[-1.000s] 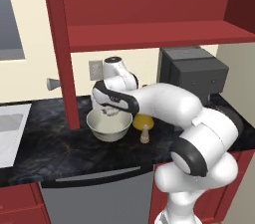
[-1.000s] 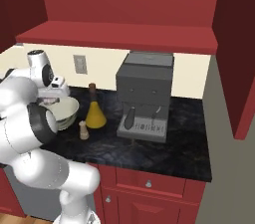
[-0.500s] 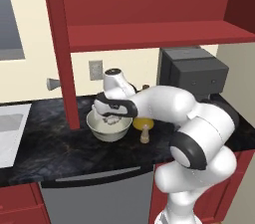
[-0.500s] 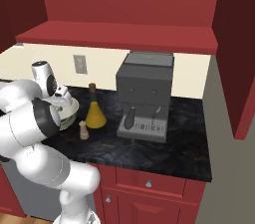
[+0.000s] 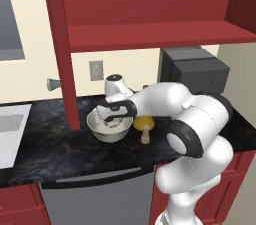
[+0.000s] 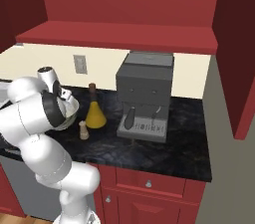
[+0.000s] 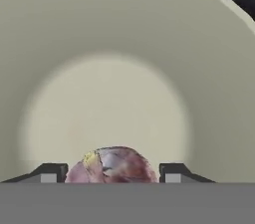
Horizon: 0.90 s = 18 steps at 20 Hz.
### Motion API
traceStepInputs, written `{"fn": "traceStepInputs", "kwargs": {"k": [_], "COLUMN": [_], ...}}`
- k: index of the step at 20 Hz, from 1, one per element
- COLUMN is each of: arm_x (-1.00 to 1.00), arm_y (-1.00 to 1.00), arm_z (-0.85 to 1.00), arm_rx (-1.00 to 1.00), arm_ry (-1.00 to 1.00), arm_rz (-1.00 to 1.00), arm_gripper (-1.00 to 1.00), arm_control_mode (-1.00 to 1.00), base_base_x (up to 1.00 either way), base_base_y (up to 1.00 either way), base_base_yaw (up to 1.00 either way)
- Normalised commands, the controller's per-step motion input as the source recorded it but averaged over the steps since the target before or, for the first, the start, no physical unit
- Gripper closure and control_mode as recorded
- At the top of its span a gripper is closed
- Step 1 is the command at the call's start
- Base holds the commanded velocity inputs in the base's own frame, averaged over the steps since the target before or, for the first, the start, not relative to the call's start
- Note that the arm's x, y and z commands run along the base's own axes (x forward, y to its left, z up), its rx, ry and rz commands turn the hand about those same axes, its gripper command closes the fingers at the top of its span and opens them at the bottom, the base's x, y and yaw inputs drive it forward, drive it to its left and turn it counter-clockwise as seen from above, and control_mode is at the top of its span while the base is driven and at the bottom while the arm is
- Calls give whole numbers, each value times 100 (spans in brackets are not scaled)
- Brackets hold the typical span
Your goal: Retrieve the bottle and the shaker from the cabinet and place them next to the mixing bowl on the counter. Then add garlic from the fridge to the mixing bowl.
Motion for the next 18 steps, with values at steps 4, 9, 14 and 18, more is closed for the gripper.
{"fn": "traceStepInputs", "kwargs": {"k": [4,9,14,18], "arm_x": [8,0,0,0], "arm_y": [3,0,4,0], "arm_z": [0,0,0,13], "arm_rx": [0,0,0,0], "arm_ry": [0,0,0,0], "arm_rz": [0,0,0,-1], "arm_gripper": [-100,-100,-100,-100], "arm_control_mode": [-100,-100,-100,-100], "base_base_x": [0,0,0,0], "base_base_y": [0,0,0,0], "base_base_yaw": [0,0,0,0]}}
